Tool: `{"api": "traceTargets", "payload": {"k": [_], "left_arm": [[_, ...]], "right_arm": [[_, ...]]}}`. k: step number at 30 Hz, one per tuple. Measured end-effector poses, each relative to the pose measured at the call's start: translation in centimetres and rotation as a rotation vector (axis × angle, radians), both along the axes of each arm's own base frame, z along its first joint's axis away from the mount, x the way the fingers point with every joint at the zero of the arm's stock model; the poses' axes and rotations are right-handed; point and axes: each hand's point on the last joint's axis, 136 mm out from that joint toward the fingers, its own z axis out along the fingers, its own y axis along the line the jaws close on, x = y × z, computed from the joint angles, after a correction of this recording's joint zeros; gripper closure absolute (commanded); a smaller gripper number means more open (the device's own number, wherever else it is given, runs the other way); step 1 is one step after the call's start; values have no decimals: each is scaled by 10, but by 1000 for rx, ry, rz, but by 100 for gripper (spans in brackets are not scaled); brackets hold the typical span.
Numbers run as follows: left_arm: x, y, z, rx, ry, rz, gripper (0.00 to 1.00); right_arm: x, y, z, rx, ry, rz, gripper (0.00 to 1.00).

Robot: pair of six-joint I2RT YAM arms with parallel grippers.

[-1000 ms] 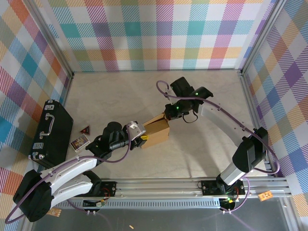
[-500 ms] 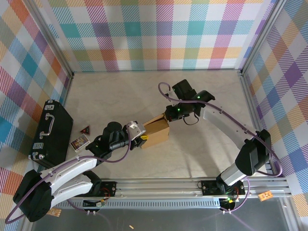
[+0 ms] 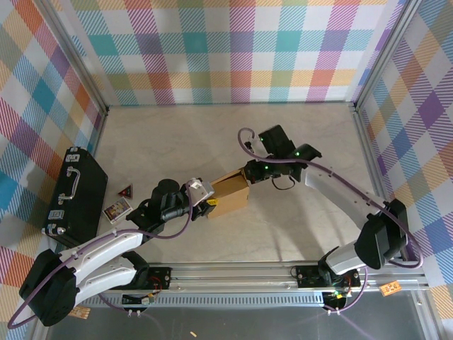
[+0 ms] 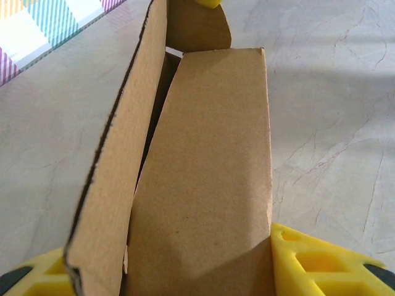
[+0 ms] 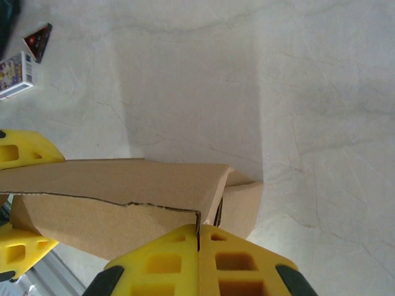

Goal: Fold the paper box

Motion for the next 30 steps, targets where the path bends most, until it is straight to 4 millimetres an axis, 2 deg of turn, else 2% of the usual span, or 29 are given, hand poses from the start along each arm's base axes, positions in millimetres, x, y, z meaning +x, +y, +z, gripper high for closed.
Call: {"api": "traceTargets", "payload": {"k": [21, 27, 30], "left_arm": [[1, 2, -1, 2, 4, 15, 62], [0, 3, 1, 14, -12, 6, 66], [-1, 4, 0, 20, -18, 2, 68]], "right_arm": [[-7, -1, -13, 121, -294, 94, 100], [-9, -1, -13, 124, -323, 91, 100], [-10, -1, -11, 128, -327, 92, 97]]}}
